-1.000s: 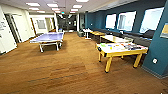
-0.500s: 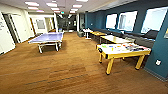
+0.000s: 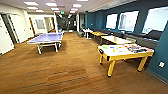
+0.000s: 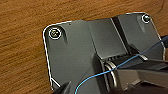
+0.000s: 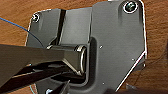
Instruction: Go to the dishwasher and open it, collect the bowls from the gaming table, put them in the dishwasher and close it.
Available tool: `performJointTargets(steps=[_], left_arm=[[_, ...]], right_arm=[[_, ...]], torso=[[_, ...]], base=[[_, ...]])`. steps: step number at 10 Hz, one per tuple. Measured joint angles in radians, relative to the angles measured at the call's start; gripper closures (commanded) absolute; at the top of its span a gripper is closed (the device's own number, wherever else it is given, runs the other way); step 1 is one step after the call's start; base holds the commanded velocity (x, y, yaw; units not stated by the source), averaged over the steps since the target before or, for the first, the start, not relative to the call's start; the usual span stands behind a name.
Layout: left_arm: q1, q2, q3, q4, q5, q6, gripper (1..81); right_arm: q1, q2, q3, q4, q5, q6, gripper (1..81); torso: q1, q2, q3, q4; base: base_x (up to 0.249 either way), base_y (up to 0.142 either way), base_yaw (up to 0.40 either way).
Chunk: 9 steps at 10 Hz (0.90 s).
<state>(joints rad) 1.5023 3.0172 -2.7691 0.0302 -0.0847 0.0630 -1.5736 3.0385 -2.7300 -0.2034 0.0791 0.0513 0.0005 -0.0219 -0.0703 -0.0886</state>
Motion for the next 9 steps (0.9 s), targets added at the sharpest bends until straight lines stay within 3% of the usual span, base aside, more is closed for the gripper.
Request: performJointTargets(steps=[9], left_arm=[[0.000, 0.001, 0.000, 0.000, 0.000, 0.000, 1.0]], right_arm=[[-0.005, 0.005, -0.001, 0.000, 0.001, 0.000, 1.0]], torso=[[0.000, 0.000, 0.000, 0.000]], base=[[0.193, 0.000, 0.000]])
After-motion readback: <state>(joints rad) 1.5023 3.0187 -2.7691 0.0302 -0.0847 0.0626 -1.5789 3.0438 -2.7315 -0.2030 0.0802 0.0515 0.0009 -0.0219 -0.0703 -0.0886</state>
